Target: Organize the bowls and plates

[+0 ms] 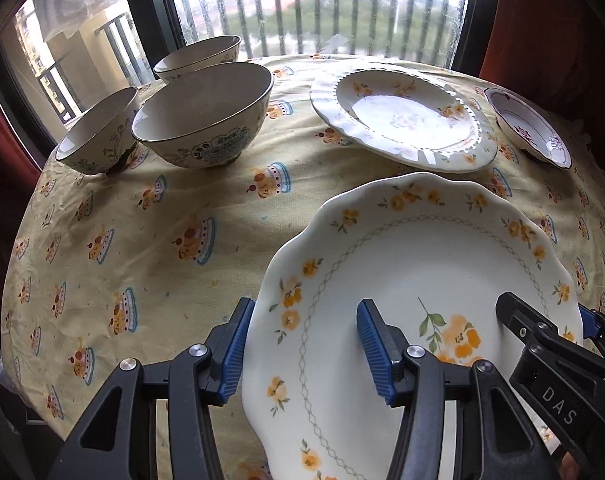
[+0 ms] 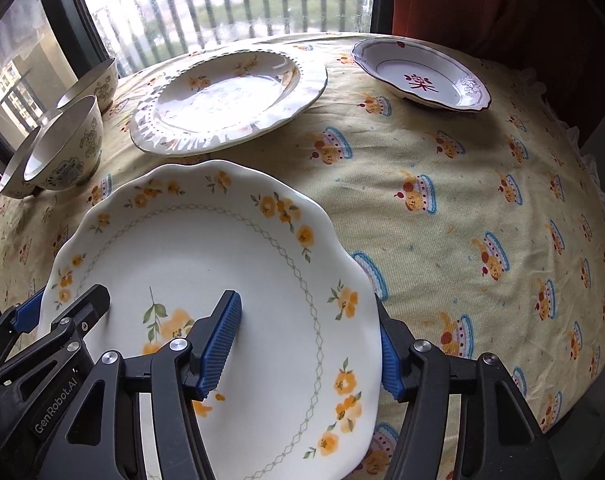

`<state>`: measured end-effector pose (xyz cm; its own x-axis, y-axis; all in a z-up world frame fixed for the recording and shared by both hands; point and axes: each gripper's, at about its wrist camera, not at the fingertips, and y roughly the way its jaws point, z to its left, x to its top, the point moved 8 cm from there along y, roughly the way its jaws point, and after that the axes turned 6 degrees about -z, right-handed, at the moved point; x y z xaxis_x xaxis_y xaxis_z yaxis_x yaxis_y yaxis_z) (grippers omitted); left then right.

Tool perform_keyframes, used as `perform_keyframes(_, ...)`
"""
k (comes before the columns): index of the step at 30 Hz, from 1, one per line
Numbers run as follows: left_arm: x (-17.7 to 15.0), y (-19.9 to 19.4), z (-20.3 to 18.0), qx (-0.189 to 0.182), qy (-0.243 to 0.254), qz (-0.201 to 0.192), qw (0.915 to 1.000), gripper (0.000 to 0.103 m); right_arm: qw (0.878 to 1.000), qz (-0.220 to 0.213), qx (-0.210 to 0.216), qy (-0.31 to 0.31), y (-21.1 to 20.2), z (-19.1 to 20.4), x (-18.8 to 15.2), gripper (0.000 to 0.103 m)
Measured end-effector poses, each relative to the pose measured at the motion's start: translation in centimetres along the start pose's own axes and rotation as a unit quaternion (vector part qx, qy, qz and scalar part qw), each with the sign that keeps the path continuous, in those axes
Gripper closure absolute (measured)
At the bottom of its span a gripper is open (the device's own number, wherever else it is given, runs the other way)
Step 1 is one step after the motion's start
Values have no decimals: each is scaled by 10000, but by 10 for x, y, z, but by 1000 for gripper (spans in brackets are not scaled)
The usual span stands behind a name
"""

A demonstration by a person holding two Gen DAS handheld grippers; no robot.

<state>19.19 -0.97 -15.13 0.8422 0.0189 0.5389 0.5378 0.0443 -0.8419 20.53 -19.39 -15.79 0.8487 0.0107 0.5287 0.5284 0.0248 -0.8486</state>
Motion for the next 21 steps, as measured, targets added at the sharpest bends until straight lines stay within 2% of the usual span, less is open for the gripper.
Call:
perform_keyframes(13, 8, 17, 90, 54, -47, 28, 10000, 49, 10000, -21, 16, -78, 9, 94, 4, 42)
perform_keyframes(21, 6, 29, 121, -30, 61, 124, 9999, 50, 10000, 74, -67, -5, 20, 130, -2, 43)
